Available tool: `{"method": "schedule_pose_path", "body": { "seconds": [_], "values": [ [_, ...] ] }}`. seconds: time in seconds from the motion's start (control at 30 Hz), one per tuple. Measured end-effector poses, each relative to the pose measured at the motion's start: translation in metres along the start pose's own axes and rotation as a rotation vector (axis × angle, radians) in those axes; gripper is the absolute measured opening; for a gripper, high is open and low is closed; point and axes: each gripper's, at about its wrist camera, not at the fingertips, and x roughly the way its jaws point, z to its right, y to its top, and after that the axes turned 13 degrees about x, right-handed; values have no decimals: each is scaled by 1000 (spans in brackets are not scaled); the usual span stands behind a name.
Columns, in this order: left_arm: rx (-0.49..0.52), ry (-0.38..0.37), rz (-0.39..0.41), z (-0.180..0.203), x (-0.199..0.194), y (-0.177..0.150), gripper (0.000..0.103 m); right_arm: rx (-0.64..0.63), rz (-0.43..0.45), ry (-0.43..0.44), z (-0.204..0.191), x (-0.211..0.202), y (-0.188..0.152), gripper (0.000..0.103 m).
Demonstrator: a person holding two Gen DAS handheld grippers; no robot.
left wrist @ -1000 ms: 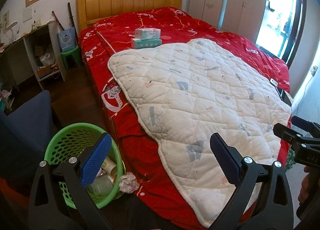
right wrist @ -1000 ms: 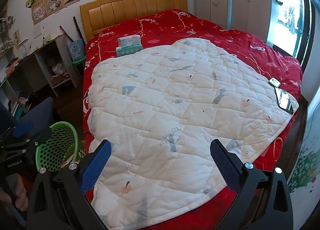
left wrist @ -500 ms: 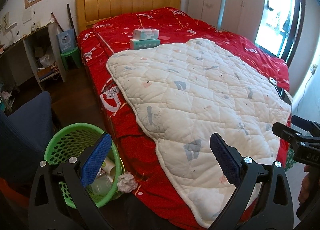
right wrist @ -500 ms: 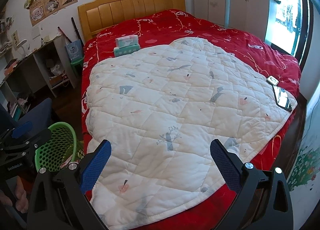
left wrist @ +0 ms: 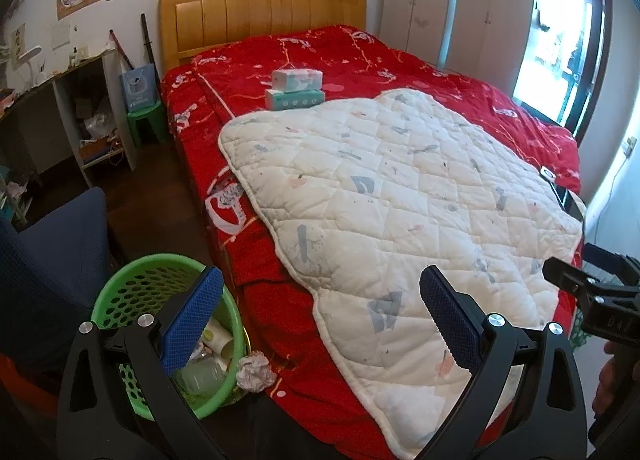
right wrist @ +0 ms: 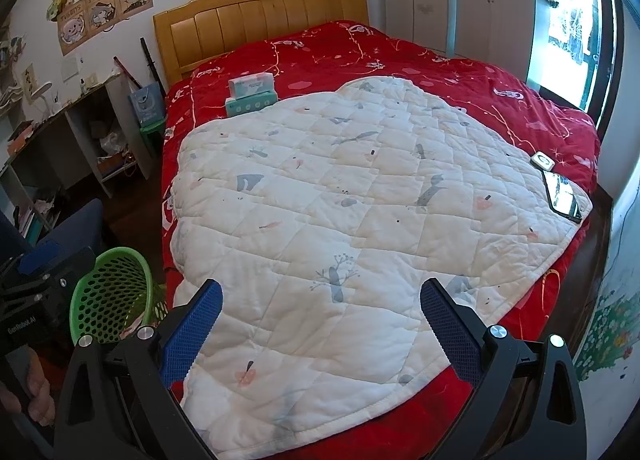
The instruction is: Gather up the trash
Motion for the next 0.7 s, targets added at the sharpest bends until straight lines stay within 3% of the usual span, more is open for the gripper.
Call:
{"method": "schedule_pose_path", "body": {
  "seconds": [0.7],
  "values": [
    [-19, 55, 69, -3, -14, 12, 97, 1, 49, 21, -7, -11, 2, 96]
  ]
}}
